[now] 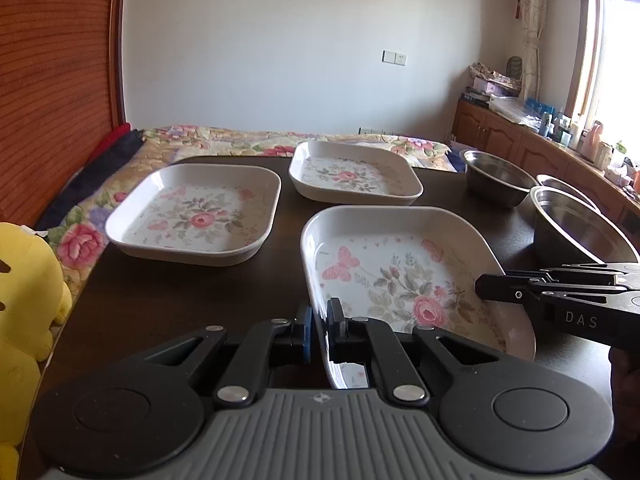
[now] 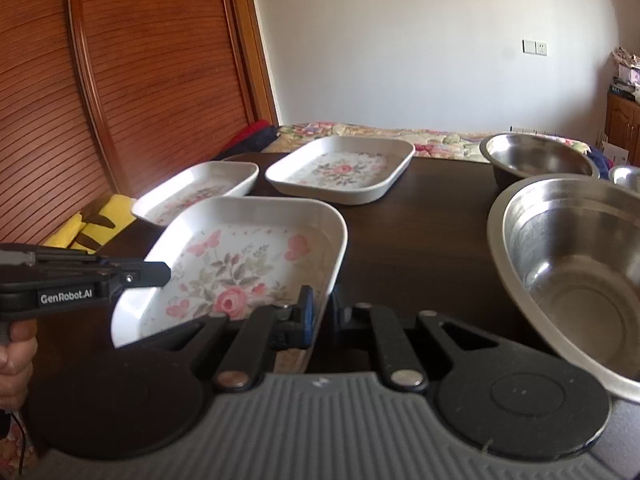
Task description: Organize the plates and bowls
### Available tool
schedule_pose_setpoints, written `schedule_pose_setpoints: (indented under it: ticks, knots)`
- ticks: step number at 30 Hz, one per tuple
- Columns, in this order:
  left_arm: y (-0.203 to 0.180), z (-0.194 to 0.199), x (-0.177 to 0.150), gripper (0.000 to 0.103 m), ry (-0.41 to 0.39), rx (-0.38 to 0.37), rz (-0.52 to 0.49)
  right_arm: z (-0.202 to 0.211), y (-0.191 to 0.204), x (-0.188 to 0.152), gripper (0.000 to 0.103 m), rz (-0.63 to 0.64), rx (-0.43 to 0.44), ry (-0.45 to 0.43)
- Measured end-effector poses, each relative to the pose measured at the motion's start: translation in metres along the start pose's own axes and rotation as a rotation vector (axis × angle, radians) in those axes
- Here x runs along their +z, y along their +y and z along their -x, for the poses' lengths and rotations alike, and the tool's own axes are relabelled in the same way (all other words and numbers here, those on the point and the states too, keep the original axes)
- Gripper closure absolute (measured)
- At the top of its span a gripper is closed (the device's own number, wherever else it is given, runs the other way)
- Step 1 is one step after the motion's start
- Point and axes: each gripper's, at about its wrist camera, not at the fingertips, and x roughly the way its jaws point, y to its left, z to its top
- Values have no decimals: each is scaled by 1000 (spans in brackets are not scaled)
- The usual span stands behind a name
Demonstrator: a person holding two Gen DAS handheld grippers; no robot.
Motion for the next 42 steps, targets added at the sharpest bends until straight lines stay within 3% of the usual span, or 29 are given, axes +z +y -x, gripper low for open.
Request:
schedule_pose_setpoints:
  ticks: [18,42]
  knots:
    - [-12,61,-17,96,-45,5,-6,53,21,-12,92,13,18,-69]
    - [-9,47,-39,94,43,15,-13,50,27,-43,88,21,34,24]
